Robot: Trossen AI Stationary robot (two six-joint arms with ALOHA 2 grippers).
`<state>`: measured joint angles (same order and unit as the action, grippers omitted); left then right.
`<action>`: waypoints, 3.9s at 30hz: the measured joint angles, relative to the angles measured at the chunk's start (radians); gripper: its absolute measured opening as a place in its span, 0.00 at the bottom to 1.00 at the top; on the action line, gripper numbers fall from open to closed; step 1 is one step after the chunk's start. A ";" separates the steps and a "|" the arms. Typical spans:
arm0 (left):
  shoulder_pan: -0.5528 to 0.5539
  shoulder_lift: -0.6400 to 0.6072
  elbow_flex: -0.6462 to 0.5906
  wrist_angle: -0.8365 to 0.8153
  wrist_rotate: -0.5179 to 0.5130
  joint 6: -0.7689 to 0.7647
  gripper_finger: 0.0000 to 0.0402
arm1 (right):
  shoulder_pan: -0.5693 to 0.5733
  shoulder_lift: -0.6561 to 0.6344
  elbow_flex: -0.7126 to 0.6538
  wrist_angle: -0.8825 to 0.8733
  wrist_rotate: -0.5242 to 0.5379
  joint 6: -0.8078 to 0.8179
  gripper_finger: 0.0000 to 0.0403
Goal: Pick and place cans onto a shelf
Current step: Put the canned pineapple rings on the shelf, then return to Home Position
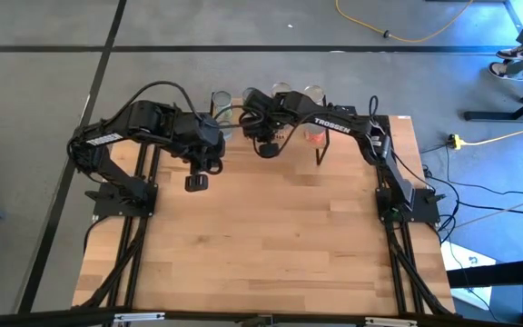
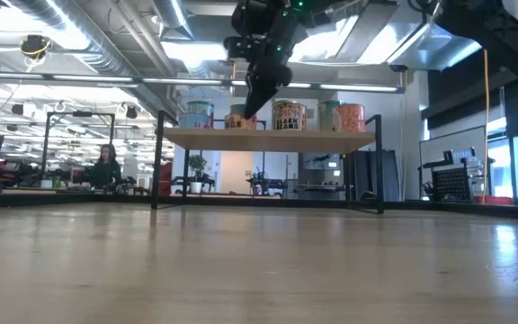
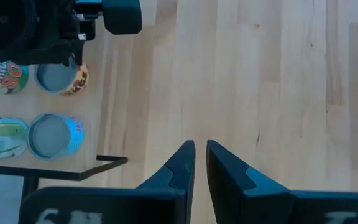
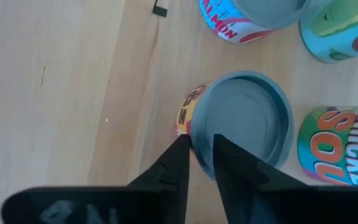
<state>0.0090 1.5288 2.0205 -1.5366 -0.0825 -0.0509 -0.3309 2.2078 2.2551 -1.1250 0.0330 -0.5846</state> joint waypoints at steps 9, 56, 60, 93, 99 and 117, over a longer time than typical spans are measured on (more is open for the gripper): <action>0.000 0.000 0.000 -0.008 -0.032 -0.009 0.08 | 0.010 -0.001 0.102 -0.069 0.035 0.034 0.19; -0.070 -0.893 -0.009 -0.035 -0.132 -0.152 0.00 | 0.639 -0.991 -0.096 -0.446 0.269 0.769 0.00; -0.070 -0.941 -0.010 -0.035 -0.133 -0.150 0.00 | 0.643 -1.089 -0.199 -0.446 0.276 0.845 0.00; -0.034 -1.272 -0.100 -0.034 -0.114 -0.135 0.00 | 0.642 -1.918 -1.075 0.033 0.314 0.939 0.01; -0.003 -1.363 -0.204 -0.034 -0.114 -0.167 0.00 | 0.642 -2.013 -1.214 0.138 0.315 0.934 0.01; 0.049 -1.521 -0.379 0.007 -0.068 -0.126 0.00 | 0.642 -2.201 -1.478 0.329 0.309 0.872 0.01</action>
<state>0.0584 0.0074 1.6417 -1.5301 -0.1503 -0.1772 0.3115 0.0067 0.7770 -0.7957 0.3424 0.2872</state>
